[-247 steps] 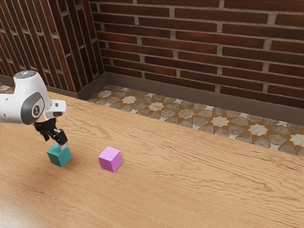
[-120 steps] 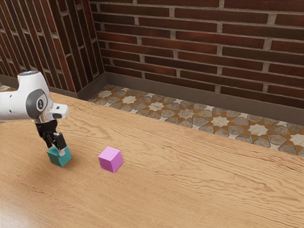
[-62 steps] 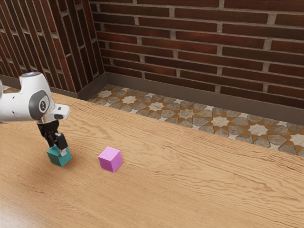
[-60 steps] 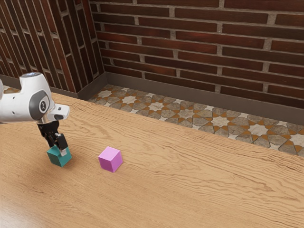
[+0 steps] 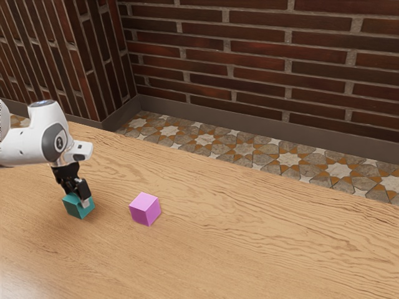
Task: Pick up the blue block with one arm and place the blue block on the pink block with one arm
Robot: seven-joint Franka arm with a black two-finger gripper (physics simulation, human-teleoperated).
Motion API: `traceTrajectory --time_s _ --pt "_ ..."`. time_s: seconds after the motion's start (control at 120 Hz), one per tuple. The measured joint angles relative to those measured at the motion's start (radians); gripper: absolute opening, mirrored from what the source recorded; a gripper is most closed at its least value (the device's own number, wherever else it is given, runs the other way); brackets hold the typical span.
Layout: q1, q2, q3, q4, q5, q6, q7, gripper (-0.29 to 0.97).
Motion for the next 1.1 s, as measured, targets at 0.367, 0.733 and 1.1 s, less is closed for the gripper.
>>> traceTrajectory --time_s 0.367,0.733,1.1 --pt "0.000 0.005 0.002 -0.001 -0.020 0.009 -0.027 0.68" --pt "0.000 0.028 0.004 0.011 -0.022 0.011 -0.043 0.68" --pt "0.000 0.038 0.015 0.015 -0.022 0.012 -0.052 0.68"
